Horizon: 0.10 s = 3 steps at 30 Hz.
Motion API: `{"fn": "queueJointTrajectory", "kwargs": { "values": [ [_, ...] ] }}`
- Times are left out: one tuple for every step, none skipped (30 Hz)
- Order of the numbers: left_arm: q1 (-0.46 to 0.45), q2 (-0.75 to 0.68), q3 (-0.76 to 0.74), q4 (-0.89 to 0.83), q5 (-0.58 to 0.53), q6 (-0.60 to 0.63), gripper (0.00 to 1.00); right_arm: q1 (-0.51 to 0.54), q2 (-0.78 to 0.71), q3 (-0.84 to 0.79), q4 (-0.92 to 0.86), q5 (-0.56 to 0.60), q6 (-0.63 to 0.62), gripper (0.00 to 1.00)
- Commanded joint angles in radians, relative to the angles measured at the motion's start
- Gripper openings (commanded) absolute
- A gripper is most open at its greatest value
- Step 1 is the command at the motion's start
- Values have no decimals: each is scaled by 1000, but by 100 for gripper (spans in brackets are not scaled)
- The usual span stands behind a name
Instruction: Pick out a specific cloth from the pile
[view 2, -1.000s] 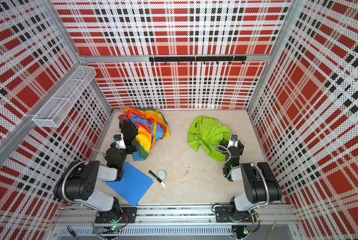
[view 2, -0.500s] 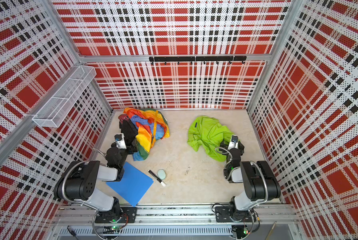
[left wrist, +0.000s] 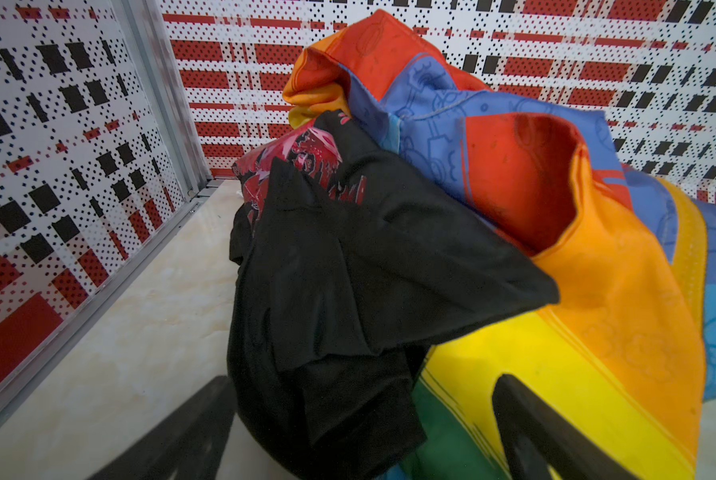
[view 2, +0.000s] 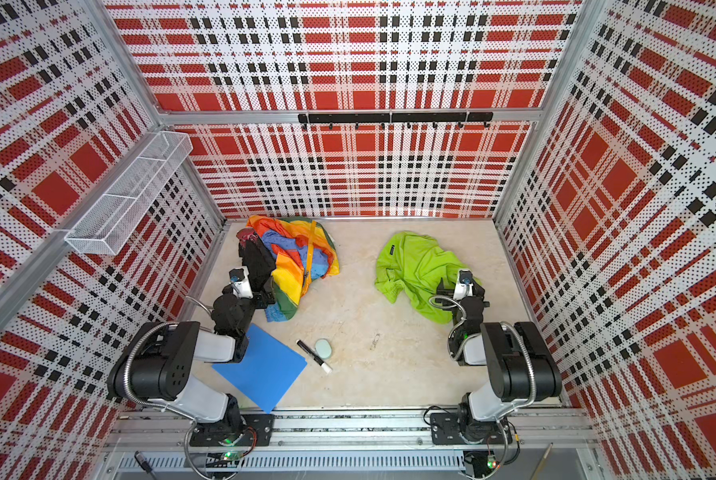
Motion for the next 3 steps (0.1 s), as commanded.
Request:
{"fn": "queueJointTrajectory", "kwargs": {
  "values": [
    [-1, -2, 18, 6, -3, 9, 99, -4, -2, 17, 42, -12, -2, 100],
    [-2, -3, 16, 7, -5, 7, 99, -4, -2, 17, 42, -12, -2, 100],
    [-3, -3, 14, 12, -5, 7, 99, -3, -2, 18, 42, -12, 0, 100]
  ]
}}
